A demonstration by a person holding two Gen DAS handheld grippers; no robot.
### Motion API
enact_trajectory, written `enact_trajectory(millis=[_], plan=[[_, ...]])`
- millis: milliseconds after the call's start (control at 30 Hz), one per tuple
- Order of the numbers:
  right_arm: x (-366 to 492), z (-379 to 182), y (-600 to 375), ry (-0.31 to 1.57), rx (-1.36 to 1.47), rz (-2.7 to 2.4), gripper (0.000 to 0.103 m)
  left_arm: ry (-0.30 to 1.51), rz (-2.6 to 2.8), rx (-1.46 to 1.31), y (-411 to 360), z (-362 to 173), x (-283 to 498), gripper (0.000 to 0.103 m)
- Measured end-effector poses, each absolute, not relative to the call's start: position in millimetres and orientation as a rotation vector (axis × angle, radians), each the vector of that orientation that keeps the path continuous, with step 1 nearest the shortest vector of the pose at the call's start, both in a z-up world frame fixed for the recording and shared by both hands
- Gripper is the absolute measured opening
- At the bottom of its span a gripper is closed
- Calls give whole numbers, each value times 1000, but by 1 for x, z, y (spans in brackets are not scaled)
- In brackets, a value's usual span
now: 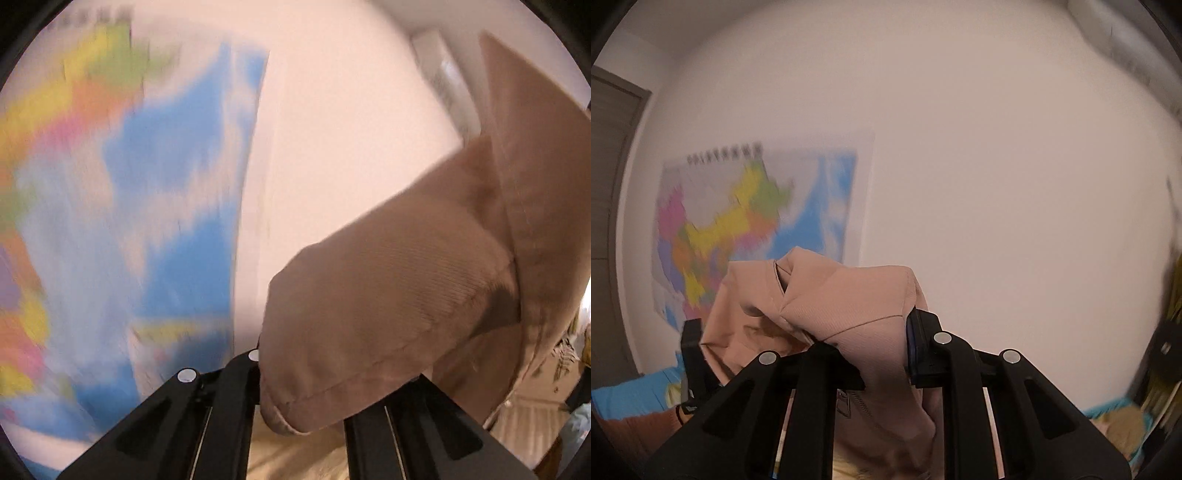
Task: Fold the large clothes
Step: 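Lift the pink jacket off the pile with both tools, holding it up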
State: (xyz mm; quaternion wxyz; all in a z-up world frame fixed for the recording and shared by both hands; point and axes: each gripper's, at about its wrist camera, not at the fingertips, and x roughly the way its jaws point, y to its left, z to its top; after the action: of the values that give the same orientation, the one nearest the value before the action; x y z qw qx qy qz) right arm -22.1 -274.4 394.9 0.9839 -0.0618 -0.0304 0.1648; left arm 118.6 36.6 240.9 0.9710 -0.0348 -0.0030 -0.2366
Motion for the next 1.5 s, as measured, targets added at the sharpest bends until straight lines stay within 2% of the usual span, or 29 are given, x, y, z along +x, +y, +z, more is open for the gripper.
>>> enact_trajectory(millis=[133, 233, 467, 533, 567, 600, 633, 733, 767, 833, 900, 933, 1033, 1300, 1500], plan=[[-90, 421, -272, -144, -139, 365, 14, -134, -438, -74, 61, 293, 42, 3], [-120, 425, -268, -148, -127, 412, 14, -152, -410, -36, 84, 311, -19, 3], [-172, 405, -246, -176, -75, 608, 14, -151, -327, 54, 121, 296, -107, 5], [-183, 398, -235, -189, -78, 650, 14, -105, -318, 71, 129, 277, -131, 16], [-186, 394, -229, -185, -71, 669, 14, -81, -327, 67, 133, 269, -130, 39], [-186, 391, -223, -172, -66, 693, 14, -43, -376, 64, 138, 259, -131, 70], [-184, 385, -215, -150, -66, 715, 14, 13, -437, 77, 141, 242, -133, 77], [-178, 363, -191, -89, -62, 776, 14, 65, -524, 100, 145, 203, -142, 79], [-175, 354, -186, -70, -53, 793, 14, 93, -550, 97, 144, 190, -143, 79], [-172, 342, -173, -32, -44, 826, 14, 166, -606, 79, 142, 158, -142, 66], [-169, 328, -165, 7, -31, 833, 14, 230, -618, 73, 139, 139, -135, 5], [-169, 323, -161, 21, -29, 836, 14, 263, -612, 56, 139, 129, -131, 1], [-171, 311, -160, 54, -31, 823, 14, 240, -556, 24, 150, 127, -137, 1], [-224, 323, -164, 18, -47, 843, 15, 27, -434, 11, 203, 208, -223, 1], [-220, 340, -163, -27, 6, 907, 19, -6, -309, 65, 204, 256, -251, 2]])
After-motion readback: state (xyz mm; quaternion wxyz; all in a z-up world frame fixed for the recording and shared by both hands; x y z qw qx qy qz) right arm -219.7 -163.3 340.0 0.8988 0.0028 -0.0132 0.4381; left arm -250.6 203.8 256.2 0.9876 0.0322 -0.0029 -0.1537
